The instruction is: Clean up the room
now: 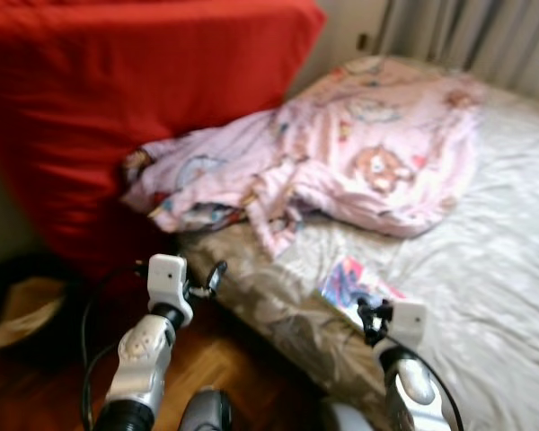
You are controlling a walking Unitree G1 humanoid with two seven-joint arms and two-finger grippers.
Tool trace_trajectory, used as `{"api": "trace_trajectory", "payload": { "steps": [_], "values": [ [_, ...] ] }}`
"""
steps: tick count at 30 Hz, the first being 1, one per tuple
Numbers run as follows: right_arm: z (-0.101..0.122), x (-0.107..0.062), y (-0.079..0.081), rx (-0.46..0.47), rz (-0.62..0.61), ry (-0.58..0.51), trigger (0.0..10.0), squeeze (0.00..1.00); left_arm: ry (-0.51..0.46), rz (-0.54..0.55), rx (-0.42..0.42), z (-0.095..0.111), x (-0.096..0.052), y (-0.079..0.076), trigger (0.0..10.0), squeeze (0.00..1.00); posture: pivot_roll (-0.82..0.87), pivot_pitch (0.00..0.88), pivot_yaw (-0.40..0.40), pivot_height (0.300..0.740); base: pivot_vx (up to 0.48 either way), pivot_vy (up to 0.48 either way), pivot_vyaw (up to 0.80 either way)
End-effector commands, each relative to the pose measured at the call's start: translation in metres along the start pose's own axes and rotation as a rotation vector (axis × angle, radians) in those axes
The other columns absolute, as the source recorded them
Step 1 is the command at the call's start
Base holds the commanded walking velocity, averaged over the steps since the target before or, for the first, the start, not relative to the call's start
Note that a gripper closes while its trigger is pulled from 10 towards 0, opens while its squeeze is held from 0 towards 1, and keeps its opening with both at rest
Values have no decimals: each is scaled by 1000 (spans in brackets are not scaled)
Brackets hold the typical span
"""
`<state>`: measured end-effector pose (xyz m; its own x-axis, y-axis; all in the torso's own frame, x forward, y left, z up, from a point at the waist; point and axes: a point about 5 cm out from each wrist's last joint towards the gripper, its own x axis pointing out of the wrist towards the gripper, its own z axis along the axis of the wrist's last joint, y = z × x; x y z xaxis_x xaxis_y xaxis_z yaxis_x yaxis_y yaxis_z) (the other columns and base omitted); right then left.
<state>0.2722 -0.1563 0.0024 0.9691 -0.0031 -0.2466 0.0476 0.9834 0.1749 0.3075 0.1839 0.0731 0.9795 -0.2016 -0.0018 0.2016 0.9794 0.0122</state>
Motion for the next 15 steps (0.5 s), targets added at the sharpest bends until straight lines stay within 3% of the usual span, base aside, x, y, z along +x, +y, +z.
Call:
{"api": "trace_trajectory", "payload": {
  "steps": [1,7,15],
  "values": [
    [-5,-1,1,20,-15,28,10000,0,7,-8,-7,-1,-1,0,10000,0,-4,118,-31,621,0,0,-700],
    [-6,-1,-9,37,-90,36,10000,0,12,-20,-10,-1,-2,-1,10000,0,-3,123,-27,621,0,0,-692],
    [-1,6,0,-6,-28,45,10000,0,1,-32,-6,5,4,-2,10000,0,2,141,-22,621,0,0,0]
  ]
}}
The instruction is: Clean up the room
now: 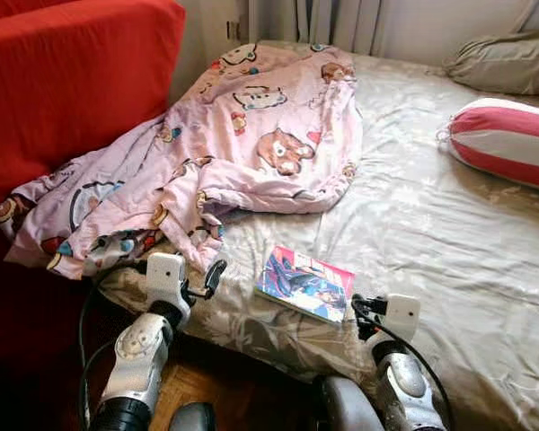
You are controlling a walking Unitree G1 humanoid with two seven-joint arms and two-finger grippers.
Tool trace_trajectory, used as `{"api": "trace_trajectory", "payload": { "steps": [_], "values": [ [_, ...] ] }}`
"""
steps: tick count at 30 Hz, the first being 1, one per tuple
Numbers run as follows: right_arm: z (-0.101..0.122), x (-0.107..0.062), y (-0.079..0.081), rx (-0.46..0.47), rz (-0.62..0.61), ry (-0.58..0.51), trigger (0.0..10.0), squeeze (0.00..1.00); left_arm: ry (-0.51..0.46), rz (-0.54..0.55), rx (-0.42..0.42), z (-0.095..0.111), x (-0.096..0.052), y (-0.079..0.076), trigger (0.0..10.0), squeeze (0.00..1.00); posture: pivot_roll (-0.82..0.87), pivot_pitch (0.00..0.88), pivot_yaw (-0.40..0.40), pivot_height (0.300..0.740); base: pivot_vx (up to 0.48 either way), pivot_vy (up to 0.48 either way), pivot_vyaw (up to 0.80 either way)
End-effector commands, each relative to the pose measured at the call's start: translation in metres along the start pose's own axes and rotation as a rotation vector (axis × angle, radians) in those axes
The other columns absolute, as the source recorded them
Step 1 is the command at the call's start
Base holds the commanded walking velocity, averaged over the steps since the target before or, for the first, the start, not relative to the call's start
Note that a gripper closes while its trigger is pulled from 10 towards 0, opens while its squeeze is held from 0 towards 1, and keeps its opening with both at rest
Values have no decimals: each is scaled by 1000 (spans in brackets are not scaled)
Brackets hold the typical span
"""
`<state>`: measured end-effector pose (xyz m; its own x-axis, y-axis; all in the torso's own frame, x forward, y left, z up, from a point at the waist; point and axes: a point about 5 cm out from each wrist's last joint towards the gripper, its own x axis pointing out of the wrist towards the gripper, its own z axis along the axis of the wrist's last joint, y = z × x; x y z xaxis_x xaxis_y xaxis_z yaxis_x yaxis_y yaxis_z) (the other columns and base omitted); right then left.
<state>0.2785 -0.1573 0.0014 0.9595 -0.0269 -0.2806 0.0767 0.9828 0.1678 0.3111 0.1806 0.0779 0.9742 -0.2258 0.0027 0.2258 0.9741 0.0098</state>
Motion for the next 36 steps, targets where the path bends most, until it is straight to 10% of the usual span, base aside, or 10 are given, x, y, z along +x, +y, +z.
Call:
{"api": "trace_trajectory", "payload": {
  "steps": [1,22,36],
  "values": [
    [-3,1,5,-32,19,32,10000,0,-4,0,-5,4,4,0,10000,0,0,149,-21,621,0,0,0],
    [26,27,14,-76,-1,42,10000,0,-21,-21,-37,11,7,-14,10000,0,34,275,-1,578,0,0,0],
    [44,42,5,184,-70,132,10000,0,-52,-30,-13,28,-12,-12,10000,0,119,342,8,578,0,0,0]
  ]
}}
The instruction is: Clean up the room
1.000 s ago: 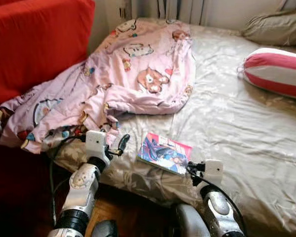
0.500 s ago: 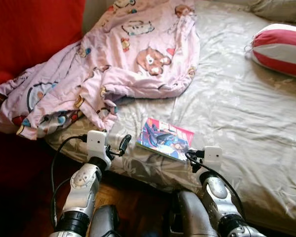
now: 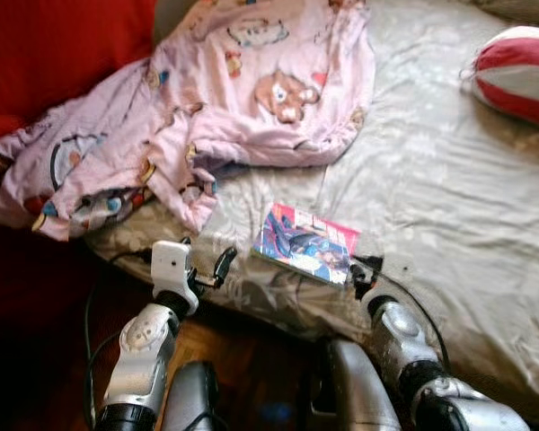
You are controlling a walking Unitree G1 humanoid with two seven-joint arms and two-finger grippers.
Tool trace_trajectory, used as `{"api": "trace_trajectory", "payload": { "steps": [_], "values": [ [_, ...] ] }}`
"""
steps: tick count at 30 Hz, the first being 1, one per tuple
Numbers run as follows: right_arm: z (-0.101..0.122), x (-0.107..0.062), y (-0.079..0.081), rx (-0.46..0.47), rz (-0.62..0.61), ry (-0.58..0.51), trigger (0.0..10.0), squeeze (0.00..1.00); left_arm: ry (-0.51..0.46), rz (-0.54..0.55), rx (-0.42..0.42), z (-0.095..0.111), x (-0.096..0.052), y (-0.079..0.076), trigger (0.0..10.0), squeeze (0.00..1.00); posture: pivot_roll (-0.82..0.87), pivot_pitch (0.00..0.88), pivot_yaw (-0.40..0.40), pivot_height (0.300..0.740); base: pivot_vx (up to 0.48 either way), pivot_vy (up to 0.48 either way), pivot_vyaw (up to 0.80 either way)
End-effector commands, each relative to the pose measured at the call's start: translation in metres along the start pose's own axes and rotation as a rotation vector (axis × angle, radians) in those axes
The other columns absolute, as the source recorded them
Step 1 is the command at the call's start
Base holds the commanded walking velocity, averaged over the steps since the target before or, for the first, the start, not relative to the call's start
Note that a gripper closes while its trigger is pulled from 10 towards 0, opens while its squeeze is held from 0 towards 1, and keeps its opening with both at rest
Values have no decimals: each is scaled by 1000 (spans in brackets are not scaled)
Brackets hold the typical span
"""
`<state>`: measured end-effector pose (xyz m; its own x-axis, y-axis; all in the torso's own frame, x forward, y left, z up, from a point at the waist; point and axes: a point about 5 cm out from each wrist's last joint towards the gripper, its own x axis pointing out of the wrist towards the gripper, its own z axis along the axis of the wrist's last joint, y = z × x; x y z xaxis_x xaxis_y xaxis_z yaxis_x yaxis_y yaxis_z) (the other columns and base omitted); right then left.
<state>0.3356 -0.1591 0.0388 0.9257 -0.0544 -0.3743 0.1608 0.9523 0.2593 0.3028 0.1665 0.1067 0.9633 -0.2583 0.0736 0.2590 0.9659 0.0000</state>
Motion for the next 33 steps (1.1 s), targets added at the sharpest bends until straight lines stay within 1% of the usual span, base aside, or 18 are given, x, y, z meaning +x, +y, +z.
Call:
{"api": "trace_trajectory", "payload": {
  "steps": [1,3,5,9,12,15,22,23,24,25,27,32,33],
  "values": [
    [-7,-1,-4,66,-19,43,10000,0,19,4,-2,-1,-8,3,10000,0,119,342,8,578,0,0,0],
    [1,1,-5,89,-13,17,10000,0,12,-1,5,5,-13,2,10000,0,131,358,8,578,0,0,0],
    [4,2,-5,98,-14,11,10000,0,10,-2,6,6,-14,1,10000,0,135,365,9,578,0,0,0],
    [9,4,-4,212,-14,19,10000,0,15,5,14,12,-18,1,10000,0,157,384,10,578,0,0,0],
    [8,5,-4,210,-10,38,10000,0,18,7,13,15,-20,1,10000,0,165,387,9,578,0,0,0],
    [8,5,-2,239,-2,40,10000,0,30,6,16,18,-24,1,10000,0,180,388,7,578,0,0,0],
    [6,5,0,220,21,61,10000,0,45,14,23,19,-30,3,10000,0,190,389,8,578,0,0,0],
    [6,5,0,217,24,61,5647,0,46,15,24,20,-30,3,10000,0,195,388,9,578,0,0,0],
    [6,5,0,216,27,60,5647,0,47,16,24,20,-30,3,10000,0,196,387,8,578,0,0,0],
    [6,4,0,212,32,59,0,0,51,16,24,21,-31,3,10000,0,196,387,8,578,0,0,0],
    [6,5,1,193,44,61,0,0,51,15,26,22,-30,3,10000,0,198,388,10,578,0,0,0],
    [6,4,1,188,52,58,0,0,50,20,30,23,-30,5,10000,0,199,388,9,578,0,0,0],
    [6,4,0,167,52,59,0,0,51,20,31,23,-30,5,10000,0,199,385,9,578,0,0,0]
  ]
}}
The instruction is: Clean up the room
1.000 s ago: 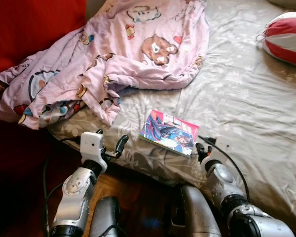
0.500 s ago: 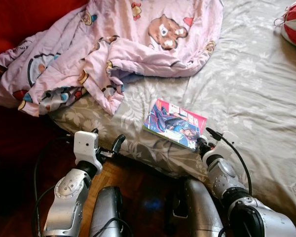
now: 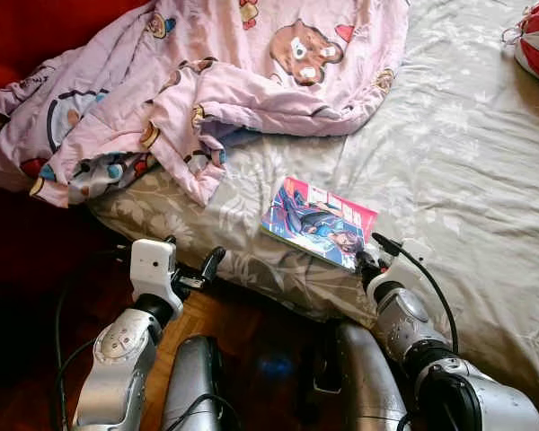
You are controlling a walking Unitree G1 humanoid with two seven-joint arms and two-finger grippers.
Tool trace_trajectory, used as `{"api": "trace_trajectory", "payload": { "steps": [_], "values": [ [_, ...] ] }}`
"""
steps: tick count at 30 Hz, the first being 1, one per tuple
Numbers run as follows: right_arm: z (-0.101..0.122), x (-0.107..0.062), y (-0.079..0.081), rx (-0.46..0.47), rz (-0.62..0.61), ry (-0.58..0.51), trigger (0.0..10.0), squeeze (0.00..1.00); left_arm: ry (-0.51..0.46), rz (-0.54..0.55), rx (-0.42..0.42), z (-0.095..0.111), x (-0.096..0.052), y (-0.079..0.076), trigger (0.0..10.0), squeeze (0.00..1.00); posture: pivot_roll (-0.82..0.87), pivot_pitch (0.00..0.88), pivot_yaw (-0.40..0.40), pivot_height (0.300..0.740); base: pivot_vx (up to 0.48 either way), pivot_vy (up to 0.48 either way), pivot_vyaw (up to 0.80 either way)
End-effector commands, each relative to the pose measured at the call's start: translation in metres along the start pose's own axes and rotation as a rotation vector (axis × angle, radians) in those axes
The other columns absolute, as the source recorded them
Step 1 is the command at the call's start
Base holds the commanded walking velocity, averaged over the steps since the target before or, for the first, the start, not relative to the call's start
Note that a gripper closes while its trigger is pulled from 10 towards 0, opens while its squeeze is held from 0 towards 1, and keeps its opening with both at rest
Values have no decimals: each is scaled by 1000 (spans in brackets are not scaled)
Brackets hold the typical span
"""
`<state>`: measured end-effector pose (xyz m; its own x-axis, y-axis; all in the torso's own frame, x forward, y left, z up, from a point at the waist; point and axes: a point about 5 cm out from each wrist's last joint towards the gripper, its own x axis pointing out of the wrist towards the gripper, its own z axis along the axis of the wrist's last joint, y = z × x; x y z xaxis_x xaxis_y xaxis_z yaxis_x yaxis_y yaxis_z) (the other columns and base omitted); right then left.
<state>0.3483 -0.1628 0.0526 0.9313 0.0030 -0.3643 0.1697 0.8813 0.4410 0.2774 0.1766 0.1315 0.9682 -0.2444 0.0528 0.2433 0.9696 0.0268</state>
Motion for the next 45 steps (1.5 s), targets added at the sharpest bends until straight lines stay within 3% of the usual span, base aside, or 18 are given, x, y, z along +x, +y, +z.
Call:
{"api": "trace_trajectory", "payload": {
  "steps": [1,15,18,30,35,40,41,42,43,45],
  "values": [
    [-11,-3,-4,-34,-11,47,0,0,31,5,4,-4,-5,2,10000,0,199,385,9,578,0,0,0],
    [-13,-3,-1,-57,3,45,0,0,46,-7,13,-8,-4,2,10000,0,196,372,13,578,0,0,0],
    [-11,-3,-6,-69,-31,31,0,0,46,-5,15,-8,-2,3,10000,0,198,361,12,578,0,0,0],
    [12,-6,-23,-23,-123,-142,0,0,65,3,21,-18,5,8,10000,0,166,303,4,578,0,0,0],
    [12,-12,-27,-64,-83,-239,0,0,62,12,14,-22,16,9,10000,0,119,250,-9,578,0,0,0],
    [0,-19,-26,-128,-10,-246,0,0,77,59,-15,-32,25,14,10000,0,70,194,-26,578,0,0,0],
    [-3,-21,-27,-151,-5,-241,941,0,83,68,-17,-34,26,16,10000,0,59,185,-28,578,0,0,0],
    [-7,-23,-29,-208,4,-236,7255,0,88,82,-23,-37,26,18,10000,0,55,181,-30,578,0,0,0],
    [-9,-24,-29,-230,11,-235,10000,0,91,90,-26,-38,26,18,10000,0,47,165,-35,578,0,0,0],
    [-11,-26,-29,-251,27,-235,10000,0,95,106,-33,-40,27,20,10000,0,43,157,-38,578,0,0,0]
  ]
}}
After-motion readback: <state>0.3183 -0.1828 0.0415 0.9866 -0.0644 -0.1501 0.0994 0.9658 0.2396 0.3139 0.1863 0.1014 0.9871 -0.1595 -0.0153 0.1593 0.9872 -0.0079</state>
